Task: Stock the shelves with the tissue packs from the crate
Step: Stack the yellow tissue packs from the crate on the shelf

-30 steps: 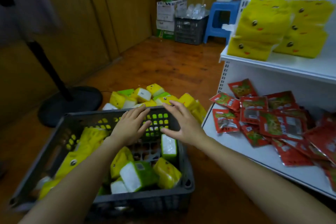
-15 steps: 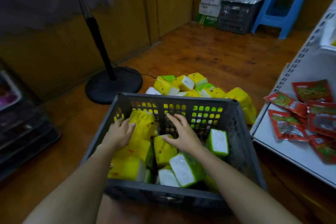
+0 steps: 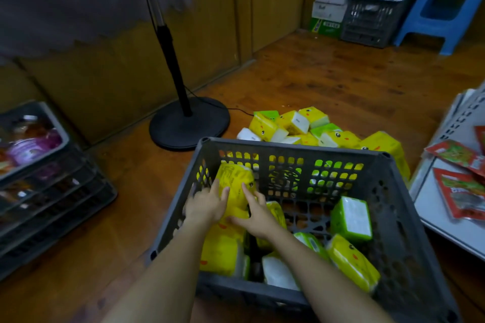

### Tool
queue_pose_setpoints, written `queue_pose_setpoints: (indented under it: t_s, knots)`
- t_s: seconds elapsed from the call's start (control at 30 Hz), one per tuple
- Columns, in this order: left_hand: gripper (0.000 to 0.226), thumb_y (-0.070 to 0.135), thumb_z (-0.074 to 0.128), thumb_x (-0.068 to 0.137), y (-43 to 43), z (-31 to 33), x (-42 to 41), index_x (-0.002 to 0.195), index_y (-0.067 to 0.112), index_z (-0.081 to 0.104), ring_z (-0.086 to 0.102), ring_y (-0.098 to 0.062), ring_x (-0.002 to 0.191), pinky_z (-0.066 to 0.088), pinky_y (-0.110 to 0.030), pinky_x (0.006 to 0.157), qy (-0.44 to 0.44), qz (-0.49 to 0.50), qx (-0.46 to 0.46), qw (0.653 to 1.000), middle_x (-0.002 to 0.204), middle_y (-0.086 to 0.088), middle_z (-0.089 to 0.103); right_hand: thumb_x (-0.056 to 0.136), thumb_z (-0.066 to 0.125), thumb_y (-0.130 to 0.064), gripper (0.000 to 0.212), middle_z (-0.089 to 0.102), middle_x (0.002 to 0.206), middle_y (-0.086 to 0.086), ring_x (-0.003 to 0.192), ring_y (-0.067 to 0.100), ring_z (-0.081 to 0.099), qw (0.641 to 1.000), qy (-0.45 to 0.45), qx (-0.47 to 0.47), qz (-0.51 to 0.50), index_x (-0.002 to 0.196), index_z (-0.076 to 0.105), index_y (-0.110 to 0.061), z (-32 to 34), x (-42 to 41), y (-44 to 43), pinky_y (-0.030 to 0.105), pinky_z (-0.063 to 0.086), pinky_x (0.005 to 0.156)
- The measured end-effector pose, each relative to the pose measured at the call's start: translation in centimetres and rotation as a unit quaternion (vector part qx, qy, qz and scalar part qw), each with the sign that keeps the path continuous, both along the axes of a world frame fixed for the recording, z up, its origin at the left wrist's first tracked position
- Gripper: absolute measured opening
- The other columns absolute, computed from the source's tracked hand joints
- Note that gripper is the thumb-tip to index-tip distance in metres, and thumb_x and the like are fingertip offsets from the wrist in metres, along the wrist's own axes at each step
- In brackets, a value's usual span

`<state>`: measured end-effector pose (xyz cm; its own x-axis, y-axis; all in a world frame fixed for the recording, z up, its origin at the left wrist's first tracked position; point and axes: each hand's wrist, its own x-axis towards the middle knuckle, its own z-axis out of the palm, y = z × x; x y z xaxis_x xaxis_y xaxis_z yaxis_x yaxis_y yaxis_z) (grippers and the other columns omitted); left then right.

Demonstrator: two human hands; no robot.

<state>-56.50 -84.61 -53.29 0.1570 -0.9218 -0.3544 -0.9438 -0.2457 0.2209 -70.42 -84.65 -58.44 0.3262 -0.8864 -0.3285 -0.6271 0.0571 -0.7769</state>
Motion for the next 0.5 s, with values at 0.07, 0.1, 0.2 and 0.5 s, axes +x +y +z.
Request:
queue_pose_setpoints:
  t_s: [0.07, 0.1, 0.2, 0.5]
  knots:
    - [0.058, 0.051, 0.014, 0.099, 0.0, -0.1, -0.5, 0.15, 0.024, 0.012, 0.028, -0.03, 0.14, 0.01, -0.044, 0.114, 0.002, 0.009, 0.025, 1.0, 0.153, -0.012, 0.027, 0.079, 0.069, -0.04, 0.1, -0.003, 0.155, 0.012, 0.14, 0.028, 0.023, 1.0, -0.011, 0.025, -0.002, 0.147, -0.004, -0.035, -0.2, 0.3, -0.3, 0.034, 0.027, 0.11]
    - [0.059, 0.053, 0.014, 0.098, -0.1, -0.1, -0.8, 0.151, 0.026, 0.01, 0.026, -0.031, 0.14, 0.009, -0.046, 0.114, 0.013, 0.02, 0.037, 0.999, 0.154, -0.012, 0.024, 0.08, 0.07, -0.038, 0.101, -0.003, 0.155, 0.013, 0.141, 0.028, 0.021, 0.999, -0.022, 0.035, -0.004, 0.147, -0.005, -0.034, -0.3, 0.5, -0.5, 0.034, 0.026, 0.11]
    - [0.06, 0.055, 0.014, 0.097, -0.2, -0.1, -1.5, 0.151, 0.029, 0.007, 0.022, -0.033, 0.142, 0.002, -0.052, 0.114, 0.03, 0.023, 0.052, 0.998, 0.156, -0.011, 0.02, 0.079, 0.071, -0.029, 0.103, -0.004, 0.155, 0.013, 0.144, 0.027, 0.012, 0.997, -0.057, 0.053, -0.016, 0.147, -0.007, -0.032, -0.1, 1.2, -0.8, 0.033, 0.023, 0.112]
    - [0.054, 0.053, 0.016, 0.098, -0.3, 0.0, -1.1, 0.148, 0.034, 0.018, 0.026, -0.033, 0.14, 0.005, -0.054, 0.114, 0.067, 0.029, 0.029, 0.997, 0.153, -0.008, 0.028, 0.083, 0.067, -0.032, 0.098, 0.011, 0.154, 0.011, 0.141, 0.026, 0.019, 0.98, -0.138, 0.053, -0.13, 0.148, -0.005, -0.025, 1.0, 0.8, -1.6, 0.032, 0.024, 0.109]
